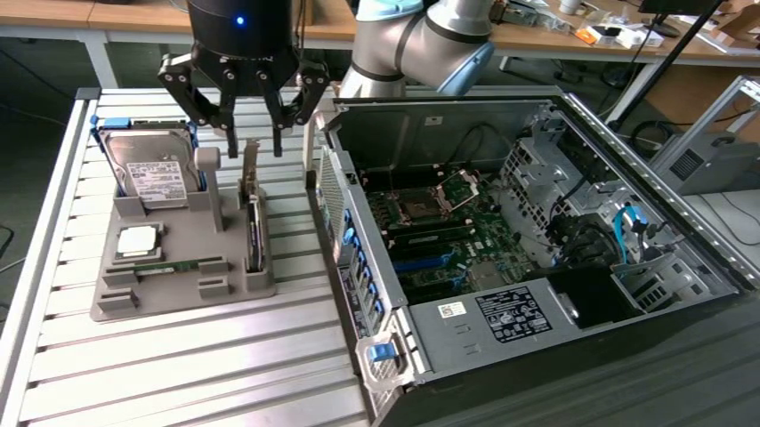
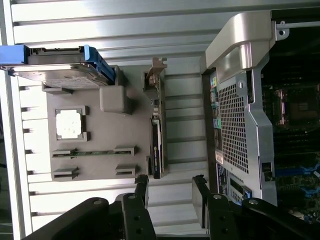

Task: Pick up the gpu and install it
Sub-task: 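Pick up the gpu and move the gpu toward the slot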

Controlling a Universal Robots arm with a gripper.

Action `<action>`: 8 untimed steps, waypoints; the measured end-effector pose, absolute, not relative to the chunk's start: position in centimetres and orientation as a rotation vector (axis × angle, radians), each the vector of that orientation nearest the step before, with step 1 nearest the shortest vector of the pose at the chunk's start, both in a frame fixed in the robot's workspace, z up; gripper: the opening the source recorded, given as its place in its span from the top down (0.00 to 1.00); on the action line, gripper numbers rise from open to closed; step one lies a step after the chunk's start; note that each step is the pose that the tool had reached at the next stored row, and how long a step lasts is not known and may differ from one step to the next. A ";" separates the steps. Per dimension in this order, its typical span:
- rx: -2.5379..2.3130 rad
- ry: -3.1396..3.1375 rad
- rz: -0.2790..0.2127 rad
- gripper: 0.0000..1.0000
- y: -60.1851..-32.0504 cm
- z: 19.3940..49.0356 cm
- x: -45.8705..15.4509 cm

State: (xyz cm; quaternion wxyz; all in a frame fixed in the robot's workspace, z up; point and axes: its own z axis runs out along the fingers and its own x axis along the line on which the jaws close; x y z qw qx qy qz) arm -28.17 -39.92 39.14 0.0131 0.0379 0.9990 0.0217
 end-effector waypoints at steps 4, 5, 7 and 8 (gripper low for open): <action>0.118 3.113 0.068 0.52 -39.9 39.0 -28.2; 0.118 3.112 0.068 0.52 -39.9 39.0 -28.2; 0.118 3.113 0.068 0.52 -39.9 38.9 -28.2; 0.118 3.112 0.068 0.52 -39.9 38.9 -28.2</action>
